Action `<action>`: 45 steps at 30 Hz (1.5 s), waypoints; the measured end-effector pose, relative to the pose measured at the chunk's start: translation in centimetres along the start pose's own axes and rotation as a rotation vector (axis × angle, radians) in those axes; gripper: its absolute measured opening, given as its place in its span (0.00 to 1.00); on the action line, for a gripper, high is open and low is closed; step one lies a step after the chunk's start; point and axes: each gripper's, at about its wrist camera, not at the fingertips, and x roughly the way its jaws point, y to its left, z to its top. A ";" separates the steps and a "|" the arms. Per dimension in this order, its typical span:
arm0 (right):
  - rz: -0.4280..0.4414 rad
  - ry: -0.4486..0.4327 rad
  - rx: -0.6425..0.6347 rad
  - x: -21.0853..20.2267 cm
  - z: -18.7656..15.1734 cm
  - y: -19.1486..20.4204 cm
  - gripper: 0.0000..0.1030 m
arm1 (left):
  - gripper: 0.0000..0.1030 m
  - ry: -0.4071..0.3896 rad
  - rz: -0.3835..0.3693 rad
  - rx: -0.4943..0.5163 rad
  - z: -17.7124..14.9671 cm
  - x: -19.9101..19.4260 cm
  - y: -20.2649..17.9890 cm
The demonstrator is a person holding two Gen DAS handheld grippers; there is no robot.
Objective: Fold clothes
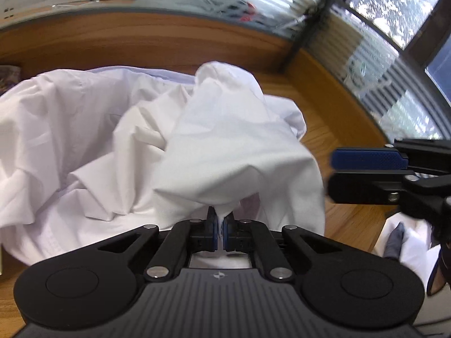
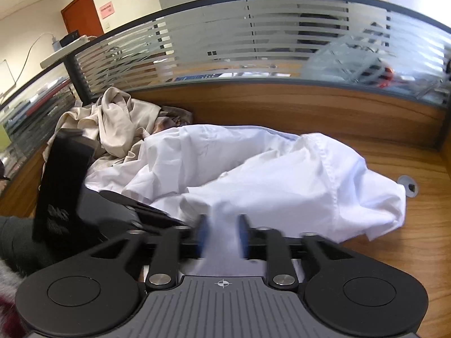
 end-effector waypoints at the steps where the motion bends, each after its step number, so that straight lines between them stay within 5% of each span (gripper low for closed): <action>1: 0.014 0.000 0.017 -0.5 0.1 -0.7 0.38 | 0.03 -0.006 -0.005 -0.012 0.1 -0.4 0.3; 5: 0.012 -0.008 0.114 -1.6 0.3 -4.1 0.53 | 0.02 -0.020 -0.020 -0.049 0.4 -1.6 1.1; 17: -0.053 0.027 0.653 4.1 -2.5 -13.9 0.61 | 0.02 -0.033 -0.103 -0.067 -0.1 -3.6 1.3; 24: 0.011 -0.015 0.975 8.0 -5.0 -17.9 0.61 | 0.01 -0.052 -0.145 -0.130 0.0 -5.3 2.5; 25: 0.041 -0.023 1.011 8.5 -5.3 -18.3 0.58 | 0.01 -0.055 -0.146 -0.142 0.0 -5.6 2.7; 26: 0.078 -0.033 1.045 9.0 -5.5 -18.6 0.39 | 0.01 -0.057 -0.147 -0.154 -0.1 -6.0 3.0; 27: 0.098 -0.038 1.067 9.4 -5.6 -18.8 0.02 | 0.01 -0.062 -0.150 -0.166 -0.2 -6.4 3.2; 34: -0.015 -0.109 0.985 9.4 -3.6 -17.3 0.02 | 0.01 -0.134 -0.219 -0.253 -1.1 -11.5 5.8; 45: -0.288 -0.200 0.806 9.0 0.1 -15.6 0.02 | 0.01 -0.215 0.050 -0.429 -6.5 -19.8 12.1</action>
